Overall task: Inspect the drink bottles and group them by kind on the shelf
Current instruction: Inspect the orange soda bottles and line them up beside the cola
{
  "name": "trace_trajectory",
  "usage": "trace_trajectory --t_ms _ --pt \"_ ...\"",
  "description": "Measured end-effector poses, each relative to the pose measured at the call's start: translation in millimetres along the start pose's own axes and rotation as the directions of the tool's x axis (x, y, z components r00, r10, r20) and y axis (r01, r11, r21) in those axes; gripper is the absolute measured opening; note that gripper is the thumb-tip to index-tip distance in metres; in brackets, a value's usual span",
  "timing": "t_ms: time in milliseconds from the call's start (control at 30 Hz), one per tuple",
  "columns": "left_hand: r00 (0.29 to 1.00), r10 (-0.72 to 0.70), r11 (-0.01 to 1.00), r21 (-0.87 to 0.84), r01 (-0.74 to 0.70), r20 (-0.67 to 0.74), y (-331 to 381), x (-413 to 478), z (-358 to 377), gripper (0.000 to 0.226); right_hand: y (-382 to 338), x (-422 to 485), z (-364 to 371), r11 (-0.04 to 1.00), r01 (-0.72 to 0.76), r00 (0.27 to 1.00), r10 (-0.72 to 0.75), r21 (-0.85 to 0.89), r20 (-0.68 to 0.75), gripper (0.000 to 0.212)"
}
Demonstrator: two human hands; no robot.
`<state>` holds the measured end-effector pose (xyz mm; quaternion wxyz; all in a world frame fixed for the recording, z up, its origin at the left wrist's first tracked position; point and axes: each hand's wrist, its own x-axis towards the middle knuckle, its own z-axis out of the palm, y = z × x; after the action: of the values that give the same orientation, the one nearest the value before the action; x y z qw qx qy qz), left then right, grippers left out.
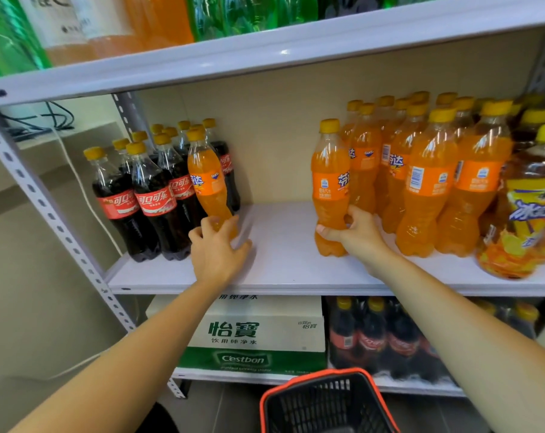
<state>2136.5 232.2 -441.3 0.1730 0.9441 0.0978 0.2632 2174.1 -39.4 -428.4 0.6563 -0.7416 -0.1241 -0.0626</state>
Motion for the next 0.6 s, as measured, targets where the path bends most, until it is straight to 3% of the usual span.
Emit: trace_trajectory --t_ms 133,367,500,600 --pt "0.991 0.029 0.995 0.090 -0.041 0.129 -2 5 -3 0.061 0 -1 2 1.000 -0.005 1.000 0.005 0.020 0.016 0.033" --pt "0.991 0.096 0.988 -0.127 -0.084 0.097 -19 9 -4 0.049 5 1 1 0.999 -0.005 1.000 0.005 0.032 0.021 0.035" --pt "0.975 -0.221 0.904 -0.376 0.202 -0.007 -23 17 -3 0.072 6 3 1 0.999 -0.005 1.000 0.004 0.032 0.027 0.034" --pt "0.958 -0.287 0.861 -0.431 0.268 0.022 -15 27 -1 0.069 7 4 2 0.999 -0.015 1.000 0.015 0.031 0.024 0.034"
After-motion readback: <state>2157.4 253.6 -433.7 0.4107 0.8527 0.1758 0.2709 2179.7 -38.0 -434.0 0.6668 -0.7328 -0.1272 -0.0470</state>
